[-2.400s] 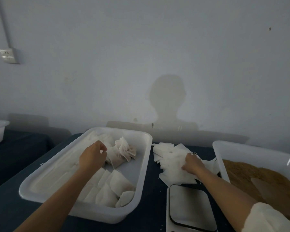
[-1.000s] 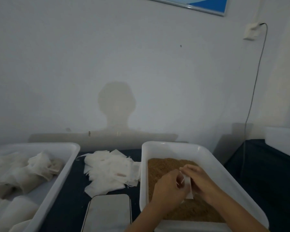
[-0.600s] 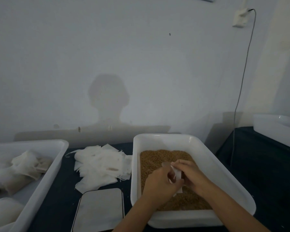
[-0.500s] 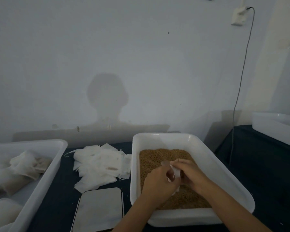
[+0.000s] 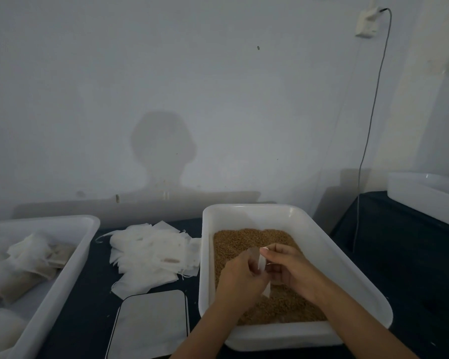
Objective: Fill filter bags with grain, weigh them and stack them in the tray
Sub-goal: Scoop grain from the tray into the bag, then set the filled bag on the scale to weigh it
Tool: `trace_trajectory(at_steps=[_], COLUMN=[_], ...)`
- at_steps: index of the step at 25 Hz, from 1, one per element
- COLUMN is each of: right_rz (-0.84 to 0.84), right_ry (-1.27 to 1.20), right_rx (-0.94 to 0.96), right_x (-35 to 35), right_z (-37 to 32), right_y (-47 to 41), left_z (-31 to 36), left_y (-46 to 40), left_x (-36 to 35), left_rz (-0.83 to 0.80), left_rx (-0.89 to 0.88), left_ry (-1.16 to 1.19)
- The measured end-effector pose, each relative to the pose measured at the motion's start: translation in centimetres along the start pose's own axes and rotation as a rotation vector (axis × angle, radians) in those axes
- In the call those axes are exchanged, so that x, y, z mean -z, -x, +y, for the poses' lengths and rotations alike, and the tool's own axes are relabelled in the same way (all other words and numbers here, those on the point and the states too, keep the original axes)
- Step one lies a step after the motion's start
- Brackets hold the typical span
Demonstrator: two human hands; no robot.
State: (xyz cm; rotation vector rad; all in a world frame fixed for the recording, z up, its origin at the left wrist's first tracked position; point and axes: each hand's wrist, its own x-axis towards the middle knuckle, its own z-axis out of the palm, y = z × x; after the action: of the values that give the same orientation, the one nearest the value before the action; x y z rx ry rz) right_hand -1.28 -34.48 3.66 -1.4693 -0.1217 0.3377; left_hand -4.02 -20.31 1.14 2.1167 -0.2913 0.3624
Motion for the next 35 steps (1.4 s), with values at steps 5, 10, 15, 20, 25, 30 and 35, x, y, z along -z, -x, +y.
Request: trace_trajectory(at_steps=[5, 10, 15, 20, 25, 30, 35], right_rz=[-0.005, -0.012, -0.001, 0.016, 0.11, 0.14, 0.126], right_ry=[0.033, 0.029, 0.038, 0.129, 0.196, 0.349, 0.398], right_rx=[0.01, 0.031, 0.047, 0.057, 0.003, 0.013, 0.008], right_x=[0.4, 0.4, 0.0, -0.1, 0.0, 0.1, 0.1], right_z=[0.1, 0.2, -0.1, 0.0, 0.2, 0.3, 0.4], right_y=[-0.1, 0.0, 0.2, 0.3, 0.1, 0.1, -0.1], left_z=[0.0, 0.0, 0.2, 0.5, 0.8, 0.9, 0.9], left_y=[-0.1, 0.0, 0.1, 0.2, 0.4, 0.1, -0.8], left_x=[0.1, 0.4, 0.6, 0.7, 0.7, 1.0, 1.3], left_rz=[0.0, 0.03, 0.025, 0.062, 0.093, 0.089, 0.094], left_rx=[0.043, 0.103, 0.091, 0.078, 0.043, -0.084, -0.049], left_ry=[0.063, 0.14, 0.106, 0.032, -0.087, -0.364, -0.475])
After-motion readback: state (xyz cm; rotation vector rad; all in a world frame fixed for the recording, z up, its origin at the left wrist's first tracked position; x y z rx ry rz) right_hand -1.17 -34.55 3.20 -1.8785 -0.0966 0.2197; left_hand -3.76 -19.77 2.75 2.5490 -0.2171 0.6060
